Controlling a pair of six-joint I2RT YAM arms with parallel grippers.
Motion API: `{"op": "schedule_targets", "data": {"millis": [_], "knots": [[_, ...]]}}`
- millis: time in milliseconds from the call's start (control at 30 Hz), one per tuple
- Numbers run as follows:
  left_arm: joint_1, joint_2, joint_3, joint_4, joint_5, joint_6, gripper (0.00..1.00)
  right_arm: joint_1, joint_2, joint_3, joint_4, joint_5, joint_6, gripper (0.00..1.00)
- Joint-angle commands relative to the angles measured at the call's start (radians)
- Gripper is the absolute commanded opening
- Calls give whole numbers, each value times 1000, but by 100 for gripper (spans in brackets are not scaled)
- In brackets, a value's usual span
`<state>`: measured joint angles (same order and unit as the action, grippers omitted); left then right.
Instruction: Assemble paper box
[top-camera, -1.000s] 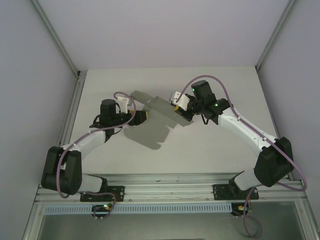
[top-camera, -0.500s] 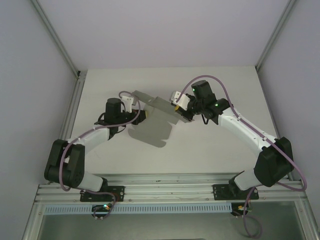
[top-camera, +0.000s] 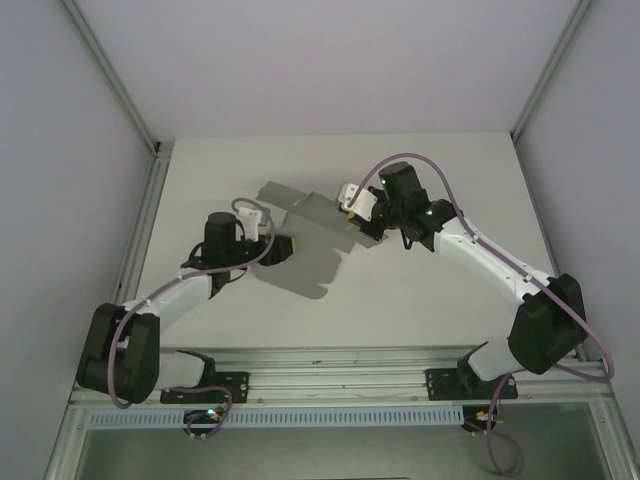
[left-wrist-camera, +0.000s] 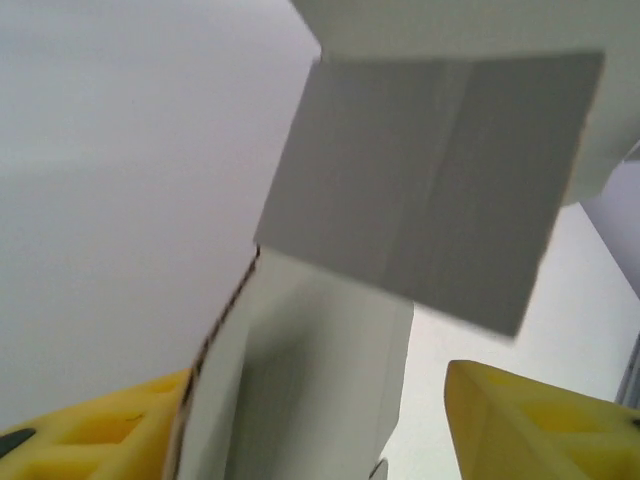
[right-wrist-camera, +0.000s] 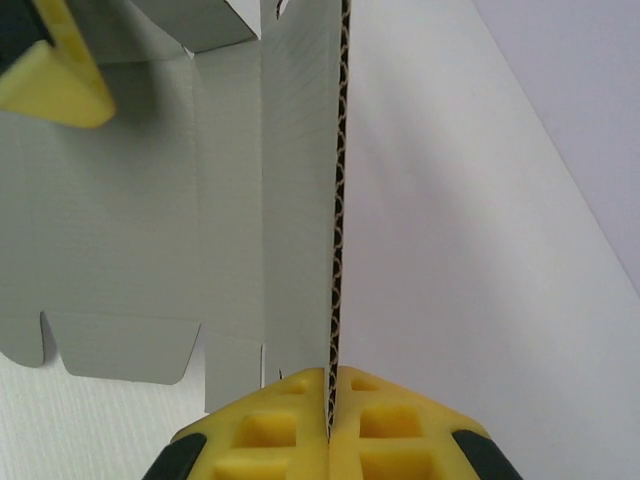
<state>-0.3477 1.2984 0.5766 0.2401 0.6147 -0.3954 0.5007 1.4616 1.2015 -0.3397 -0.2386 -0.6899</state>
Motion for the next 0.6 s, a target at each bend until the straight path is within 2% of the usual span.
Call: {"op": "schedule_targets", "data": {"millis": [0, 100, 133, 167, 233, 300, 400, 467, 567], "knots": [[-7, -29, -34, 2, 28, -8, 44, 10, 2, 17, -5, 46, -36, 0], [-6, -21, -43, 30, 35, -31, 16, 23, 21, 20, 8, 72, -42, 0], [-9, -18, -41, 41, 43, -45, 5, 34, 29, 14, 37, 113, -45, 0], [-10, -16, -37, 54, 45, -61, 0, 47, 38, 4, 68, 168, -61, 0], [-21, -18, -31, 88, 110, -89, 0, 89, 67, -27, 163, 328, -130, 0], [-35, -32, -15, 69, 123, -95, 0, 119, 106, -38, 227, 454, -197, 0], [-62, -61, -3, 29, 80, -94, 0, 137, 182, -35, 272, 567, -259, 0], [-65, -60, -6, 14, 25, -118, 0, 149, 216, -63, 363, 632, -321, 0], [-95, -23, -19, -14, -67, -157, 0, 173, 258, -111, 496, 675, -398, 0]]}}
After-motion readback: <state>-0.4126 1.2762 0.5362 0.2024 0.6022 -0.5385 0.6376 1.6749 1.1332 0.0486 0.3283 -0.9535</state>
